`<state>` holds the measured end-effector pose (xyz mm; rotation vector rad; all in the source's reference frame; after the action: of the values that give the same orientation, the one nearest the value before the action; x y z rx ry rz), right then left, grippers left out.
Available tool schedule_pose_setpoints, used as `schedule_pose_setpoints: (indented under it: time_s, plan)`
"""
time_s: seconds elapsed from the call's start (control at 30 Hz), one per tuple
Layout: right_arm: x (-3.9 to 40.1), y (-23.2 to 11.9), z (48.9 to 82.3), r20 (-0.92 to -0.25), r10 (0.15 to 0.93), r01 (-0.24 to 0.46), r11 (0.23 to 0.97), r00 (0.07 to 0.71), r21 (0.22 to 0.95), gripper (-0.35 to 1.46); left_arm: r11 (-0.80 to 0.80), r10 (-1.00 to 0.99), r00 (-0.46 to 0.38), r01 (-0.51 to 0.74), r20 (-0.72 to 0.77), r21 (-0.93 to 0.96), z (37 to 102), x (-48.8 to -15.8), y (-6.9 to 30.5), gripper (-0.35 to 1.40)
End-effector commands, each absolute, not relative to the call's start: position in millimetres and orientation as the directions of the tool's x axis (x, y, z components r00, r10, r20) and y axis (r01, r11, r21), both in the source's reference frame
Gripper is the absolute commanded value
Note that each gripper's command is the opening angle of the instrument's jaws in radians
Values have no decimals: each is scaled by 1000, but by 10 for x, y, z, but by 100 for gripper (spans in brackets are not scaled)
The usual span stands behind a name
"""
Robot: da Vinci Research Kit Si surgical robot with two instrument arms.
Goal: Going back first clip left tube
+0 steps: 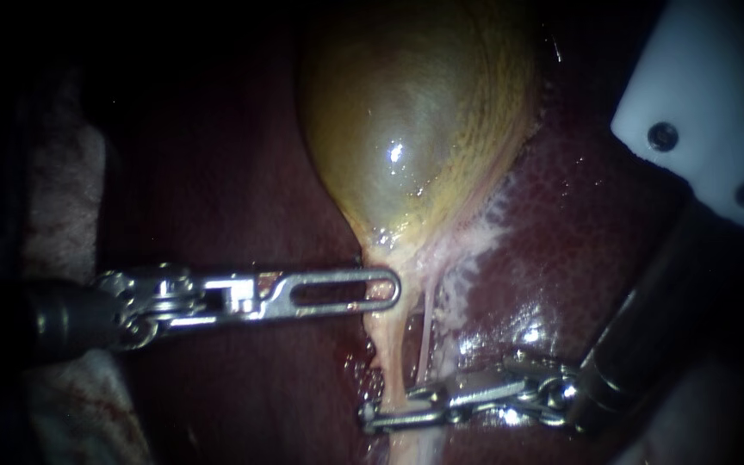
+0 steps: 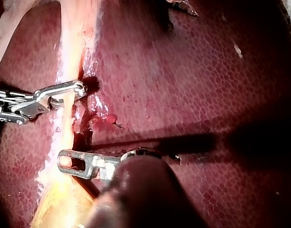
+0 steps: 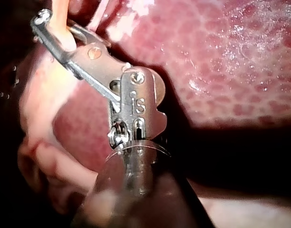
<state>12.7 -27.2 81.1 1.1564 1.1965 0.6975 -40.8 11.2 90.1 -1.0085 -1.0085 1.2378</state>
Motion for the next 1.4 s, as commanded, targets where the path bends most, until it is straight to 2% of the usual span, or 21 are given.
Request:
schedule_pose_setpoints:
  time_s: [0.03,0.73,0.97,1.23,1.4]
  plan:
    - [127,-272,811,-340,900,147,310,274,939,-9,62,997,62,-249,48,-967,902,-408,112,-35]
    - [127,-273,810,-340,899,148,310,275,939,-8,62,997,62,-249,48,-967,902,-409,112,-35]
    - [127,-274,809,-335,901,147,305,276,941,11,62,997,63,-249,48,-966,902,-409,112,-35]
    - [127,-274,809,-390,881,164,357,269,920,34,62,997,63,-249,48,-966,902,-409,111,-35]
    - [127,-274,809,-422,867,175,387,264,905,41,62,997,63,-249,48,-966,902,-409,111,-35]
